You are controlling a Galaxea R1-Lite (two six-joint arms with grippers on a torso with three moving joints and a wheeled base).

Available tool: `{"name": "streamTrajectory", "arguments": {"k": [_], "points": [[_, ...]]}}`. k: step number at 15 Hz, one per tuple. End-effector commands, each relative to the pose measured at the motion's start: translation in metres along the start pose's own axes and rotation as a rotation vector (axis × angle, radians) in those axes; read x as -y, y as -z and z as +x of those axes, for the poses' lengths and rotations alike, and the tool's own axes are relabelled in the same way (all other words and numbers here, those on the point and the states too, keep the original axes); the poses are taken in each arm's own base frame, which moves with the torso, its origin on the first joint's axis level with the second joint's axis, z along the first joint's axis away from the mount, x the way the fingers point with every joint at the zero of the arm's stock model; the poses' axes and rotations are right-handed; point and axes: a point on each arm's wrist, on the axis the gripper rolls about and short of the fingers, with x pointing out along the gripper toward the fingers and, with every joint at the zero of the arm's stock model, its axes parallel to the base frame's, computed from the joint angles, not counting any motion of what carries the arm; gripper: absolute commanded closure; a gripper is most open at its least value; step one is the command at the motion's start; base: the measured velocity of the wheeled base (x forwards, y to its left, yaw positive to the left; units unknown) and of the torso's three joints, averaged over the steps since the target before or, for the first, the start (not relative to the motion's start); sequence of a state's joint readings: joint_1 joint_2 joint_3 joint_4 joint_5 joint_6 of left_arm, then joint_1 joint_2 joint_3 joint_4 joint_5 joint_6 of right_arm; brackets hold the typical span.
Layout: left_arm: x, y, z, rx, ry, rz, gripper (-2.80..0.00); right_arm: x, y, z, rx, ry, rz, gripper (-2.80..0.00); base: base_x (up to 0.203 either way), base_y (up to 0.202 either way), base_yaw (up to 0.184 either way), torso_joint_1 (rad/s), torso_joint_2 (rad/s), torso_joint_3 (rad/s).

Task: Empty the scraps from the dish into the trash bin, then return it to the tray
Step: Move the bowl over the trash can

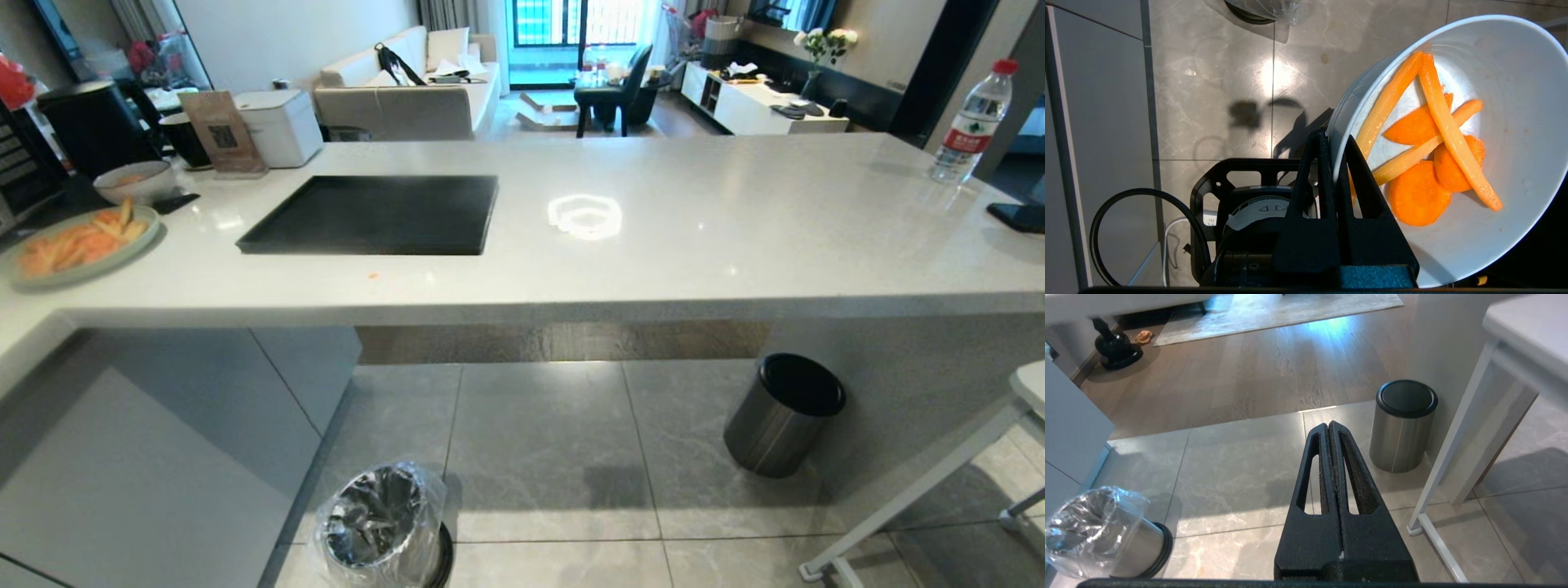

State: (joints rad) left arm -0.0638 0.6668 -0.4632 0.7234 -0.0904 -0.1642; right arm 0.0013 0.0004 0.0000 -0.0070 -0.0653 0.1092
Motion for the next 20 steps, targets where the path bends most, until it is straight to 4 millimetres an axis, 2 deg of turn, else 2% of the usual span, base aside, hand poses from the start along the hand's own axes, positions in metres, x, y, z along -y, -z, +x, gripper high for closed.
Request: {"name": "streamTrajectory", "arguments": {"k": [1,7,15,20], "points": [[-0.0002,0.0012,-0.0001,-0.001,0.001,-0.002,0.0,0.0,-0.0001,0.0001,0.0,0.0,0.001,0.0,0.0,0.0,0.0,-0.126,0.52,0.373],[-0.001,0.0053,0.0007,0.002,0.0,-0.002,0.0,0.0,-0.0001,0.0001,-0.001,-0.001,0.001,0.0,0.0,0.0,0.0,-0.099,0.48,0.385],[-0.0013,0.0072,0.0011,0.004,0.0,-0.002,0.0,0.0,-0.0001,0.0001,0.0,0.0,0.001,0.0,0.0,0.0,0.0,-0.009,0.44,0.428],[-0.0013,0.0074,0.0011,0.002,0.0,-0.002,0.0,0.0,-0.0001,0.0001,0.0,0.0,0.001,0.0,0.0,0.0,0.0,0.0,0.04,0.04]]}}
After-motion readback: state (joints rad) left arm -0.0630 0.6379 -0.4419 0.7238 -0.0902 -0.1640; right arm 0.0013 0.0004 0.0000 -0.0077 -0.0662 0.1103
